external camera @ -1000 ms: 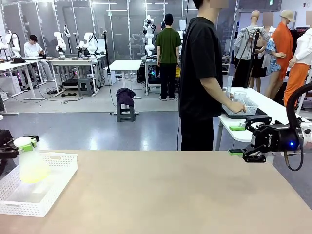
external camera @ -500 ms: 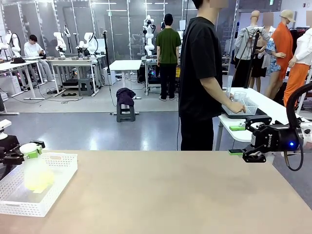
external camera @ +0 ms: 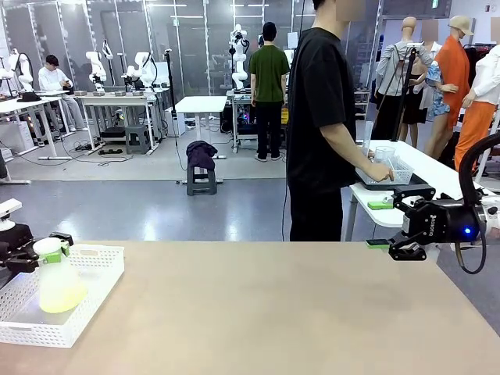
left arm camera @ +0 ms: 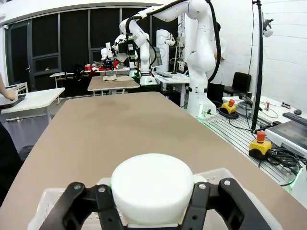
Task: Prepare the solutions needed for the experiment.
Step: When the human places the Big flask in the center of the table, pick up the Big flask and place it in the left Organizing basket.
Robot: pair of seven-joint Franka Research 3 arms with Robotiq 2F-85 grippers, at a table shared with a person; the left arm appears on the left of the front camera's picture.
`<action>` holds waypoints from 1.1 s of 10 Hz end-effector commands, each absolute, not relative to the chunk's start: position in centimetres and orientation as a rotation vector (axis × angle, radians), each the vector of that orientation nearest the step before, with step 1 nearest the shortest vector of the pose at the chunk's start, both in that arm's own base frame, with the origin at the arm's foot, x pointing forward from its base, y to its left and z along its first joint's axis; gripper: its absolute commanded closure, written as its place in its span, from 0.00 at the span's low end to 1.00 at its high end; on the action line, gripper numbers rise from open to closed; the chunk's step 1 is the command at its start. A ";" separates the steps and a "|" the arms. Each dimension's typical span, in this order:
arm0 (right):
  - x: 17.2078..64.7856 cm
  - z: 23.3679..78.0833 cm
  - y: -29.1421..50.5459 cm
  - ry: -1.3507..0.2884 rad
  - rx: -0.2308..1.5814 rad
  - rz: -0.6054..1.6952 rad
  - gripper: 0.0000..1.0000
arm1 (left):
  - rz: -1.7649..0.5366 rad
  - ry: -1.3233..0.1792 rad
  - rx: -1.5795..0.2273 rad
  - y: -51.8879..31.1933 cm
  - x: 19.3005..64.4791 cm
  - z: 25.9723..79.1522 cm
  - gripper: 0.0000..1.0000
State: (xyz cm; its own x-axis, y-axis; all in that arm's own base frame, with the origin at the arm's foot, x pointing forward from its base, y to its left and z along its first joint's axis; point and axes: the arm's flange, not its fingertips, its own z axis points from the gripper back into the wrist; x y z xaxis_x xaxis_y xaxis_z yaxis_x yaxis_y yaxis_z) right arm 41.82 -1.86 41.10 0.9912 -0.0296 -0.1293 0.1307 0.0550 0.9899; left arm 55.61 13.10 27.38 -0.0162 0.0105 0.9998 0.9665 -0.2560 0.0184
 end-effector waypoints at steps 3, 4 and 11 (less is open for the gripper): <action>41.8 41.3 -1.8 0.086 1.513 -0.113 0.20 | -1.443 -1.053 -1.409 13.0 55.3 27.6 0.21; 41.8 41.3 -1.8 0.086 1.513 -0.113 0.20 | -1.450 -1.046 -1.402 13.2 55.2 27.6 0.19; 41.8 41.3 -1.8 0.086 1.513 -0.113 0.20 | -1.404 -1.071 -1.369 14.6 55.2 27.2 0.00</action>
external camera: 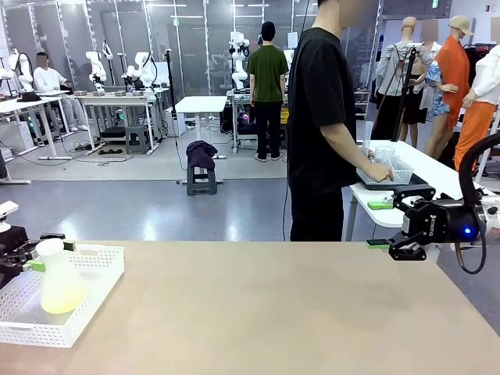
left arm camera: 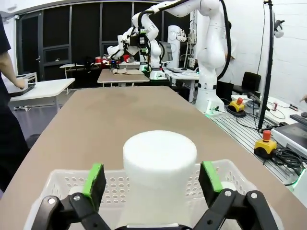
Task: Prepare the solutions needed for the experiment.
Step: When the human places the Big flask in the center of the table, pick up the Big flask and place it in the left Organizing basket.
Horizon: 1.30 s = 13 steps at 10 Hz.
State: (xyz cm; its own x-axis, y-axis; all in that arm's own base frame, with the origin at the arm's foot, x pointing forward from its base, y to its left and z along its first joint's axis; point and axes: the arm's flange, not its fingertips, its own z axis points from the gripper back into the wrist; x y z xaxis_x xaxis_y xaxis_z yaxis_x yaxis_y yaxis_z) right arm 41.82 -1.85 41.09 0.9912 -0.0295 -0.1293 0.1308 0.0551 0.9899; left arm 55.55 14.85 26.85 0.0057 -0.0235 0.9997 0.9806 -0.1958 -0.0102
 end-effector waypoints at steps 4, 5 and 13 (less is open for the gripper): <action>41.8 41.3 -1.8 0.086 1.513 -0.113 0.20 | -1.404 -1.071 -1.369 14.6 55.2 27.2 0.00; 41.8 41.3 -1.8 0.086 1.513 -0.113 0.20 | -1.404 -1.071 -1.369 14.6 55.2 27.2 0.00; 41.8 41.3 -1.8 0.086 1.513 -0.113 0.20 | -1.261 -1.084 -1.371 23.4 55.9 28.2 0.00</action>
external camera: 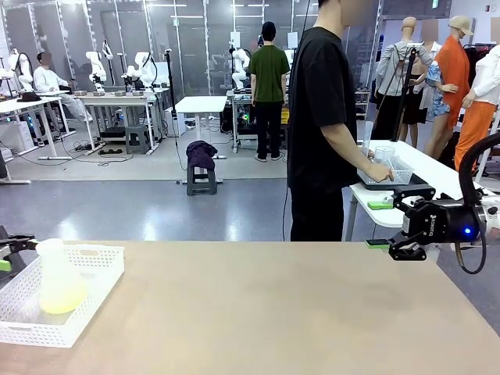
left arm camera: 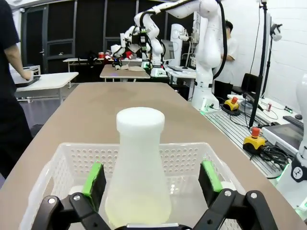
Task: Prepare the solutions needed for the experiment.
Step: When the human places the Big flask in the center of the table, pick up the Big flask and place it in the left Organizing basket.
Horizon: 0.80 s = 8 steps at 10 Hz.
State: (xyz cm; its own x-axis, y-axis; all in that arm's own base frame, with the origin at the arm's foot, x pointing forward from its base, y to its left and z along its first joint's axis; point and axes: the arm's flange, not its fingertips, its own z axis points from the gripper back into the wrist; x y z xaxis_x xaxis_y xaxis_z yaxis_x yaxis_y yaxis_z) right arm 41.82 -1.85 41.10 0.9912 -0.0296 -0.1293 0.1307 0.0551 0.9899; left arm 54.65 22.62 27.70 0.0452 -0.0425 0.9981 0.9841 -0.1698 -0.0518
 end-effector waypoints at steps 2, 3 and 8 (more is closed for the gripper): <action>41.8 41.3 -1.8 0.086 1.513 -0.113 0.20 | -1.094 -0.992 -1.425 24.6 55.5 29.6 0.00; 41.8 41.3 -1.8 0.086 1.513 -0.113 0.20 | -0.967 -0.882 -1.473 25.3 55.2 30.5 0.00; 41.8 41.3 -1.8 0.086 1.513 -0.113 0.20 | -0.721 -0.549 -1.438 25.1 52.2 35.3 0.00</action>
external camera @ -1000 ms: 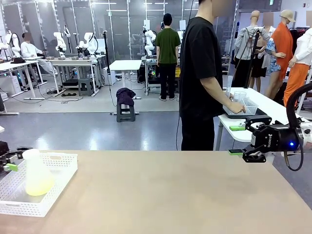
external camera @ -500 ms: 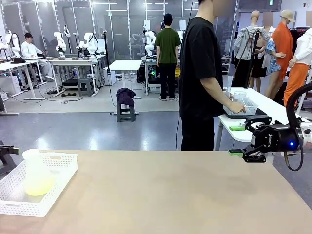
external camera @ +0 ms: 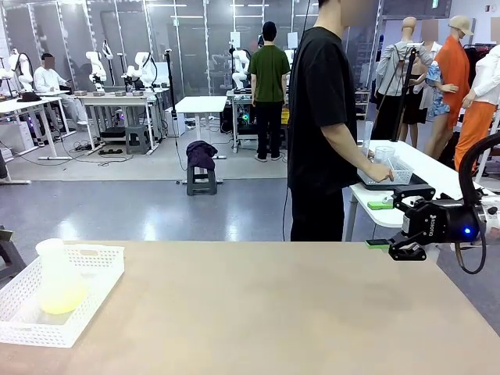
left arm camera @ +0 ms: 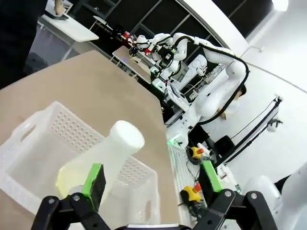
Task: Prepare the solutions needed for the experiment.
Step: When the human places the Big flask in the center of the table, pick up the Big flask and place it in the left Organizing basket.
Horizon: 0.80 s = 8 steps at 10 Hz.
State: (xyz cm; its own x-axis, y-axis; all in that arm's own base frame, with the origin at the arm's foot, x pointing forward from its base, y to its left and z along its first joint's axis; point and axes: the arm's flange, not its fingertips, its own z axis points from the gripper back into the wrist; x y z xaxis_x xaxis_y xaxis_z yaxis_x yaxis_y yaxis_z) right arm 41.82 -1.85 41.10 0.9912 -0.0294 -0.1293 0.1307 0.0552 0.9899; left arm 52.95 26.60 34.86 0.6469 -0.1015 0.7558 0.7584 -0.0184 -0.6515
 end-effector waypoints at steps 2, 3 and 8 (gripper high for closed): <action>41.8 41.3 -1.8 0.086 1.513 -0.113 0.20 | -0.546 -0.436 -1.506 24.1 51.3 36.3 0.00; 41.8 41.3 -1.8 0.086 1.513 -0.113 0.20 | -0.463 -0.365 -1.569 23.5 50.9 36.3 0.00; 41.8 41.3 -1.8 0.086 1.513 -0.113 0.20 | -0.143 -0.099 -1.687 22.1 49.7 35.3 0.00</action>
